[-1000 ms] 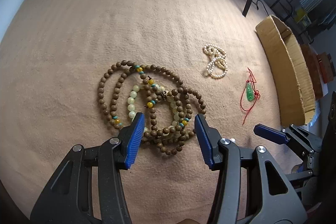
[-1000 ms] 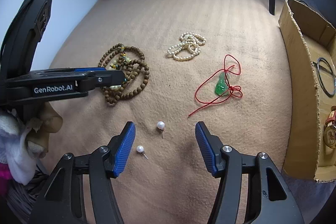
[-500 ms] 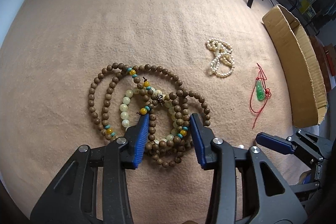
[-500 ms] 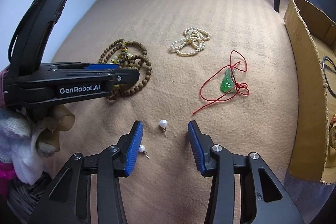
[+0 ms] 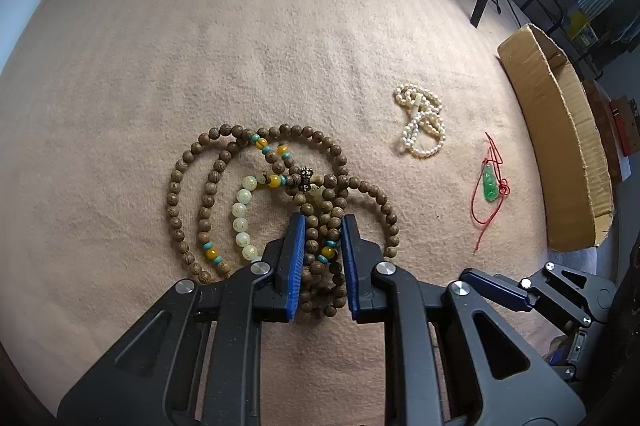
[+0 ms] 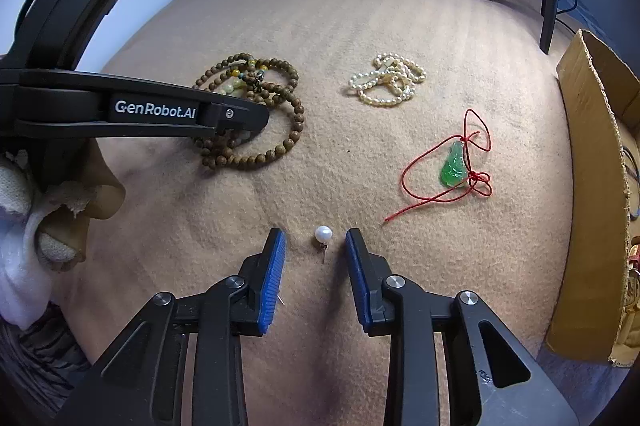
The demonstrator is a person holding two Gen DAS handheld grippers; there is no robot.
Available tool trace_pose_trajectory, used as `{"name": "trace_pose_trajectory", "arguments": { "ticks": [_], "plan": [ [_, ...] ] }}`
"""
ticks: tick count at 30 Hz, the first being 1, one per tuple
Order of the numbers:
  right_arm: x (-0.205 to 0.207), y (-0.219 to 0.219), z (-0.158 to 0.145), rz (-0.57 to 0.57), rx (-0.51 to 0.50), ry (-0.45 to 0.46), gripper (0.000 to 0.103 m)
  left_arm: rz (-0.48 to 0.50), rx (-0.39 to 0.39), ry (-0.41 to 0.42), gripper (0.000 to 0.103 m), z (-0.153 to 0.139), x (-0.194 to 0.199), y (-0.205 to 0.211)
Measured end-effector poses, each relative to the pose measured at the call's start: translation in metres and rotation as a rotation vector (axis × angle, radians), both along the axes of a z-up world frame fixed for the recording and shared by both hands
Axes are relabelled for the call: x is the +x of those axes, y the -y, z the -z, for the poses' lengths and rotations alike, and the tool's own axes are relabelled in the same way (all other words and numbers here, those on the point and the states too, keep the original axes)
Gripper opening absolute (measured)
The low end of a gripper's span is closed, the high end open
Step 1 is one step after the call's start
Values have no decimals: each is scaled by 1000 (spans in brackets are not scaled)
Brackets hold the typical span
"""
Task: Organize jewelry
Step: 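Grasp the wooden bead strands with the left tool while the right tool grasps a pearl earring, then lift and carry the bead strands and pearl earring over the cardboard box with both tools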
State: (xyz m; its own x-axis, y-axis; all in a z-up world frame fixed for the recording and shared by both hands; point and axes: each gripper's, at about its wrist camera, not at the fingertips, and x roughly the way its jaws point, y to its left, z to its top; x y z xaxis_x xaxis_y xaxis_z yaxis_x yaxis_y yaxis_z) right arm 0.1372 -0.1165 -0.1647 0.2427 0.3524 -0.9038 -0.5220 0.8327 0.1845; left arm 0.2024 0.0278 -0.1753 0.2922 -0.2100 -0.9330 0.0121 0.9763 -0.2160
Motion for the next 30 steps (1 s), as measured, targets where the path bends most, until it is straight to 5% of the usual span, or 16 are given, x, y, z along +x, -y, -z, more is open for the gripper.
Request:
{"name": "trace_pose_trajectory", "arguments": {
  "ticks": [7,14,30],
  "plan": [
    [-1,-7,6,-1,-34,26,29,-5,-10,8,11,-4,-4,-6],
    [1,-4,6,-7,-39,40,7,-3,-14,18,11,-6,-5,-5],
    [2,24,-32,35,29,117,7,-56,-112,139,10,-60,-14,-26]
  ]
}}
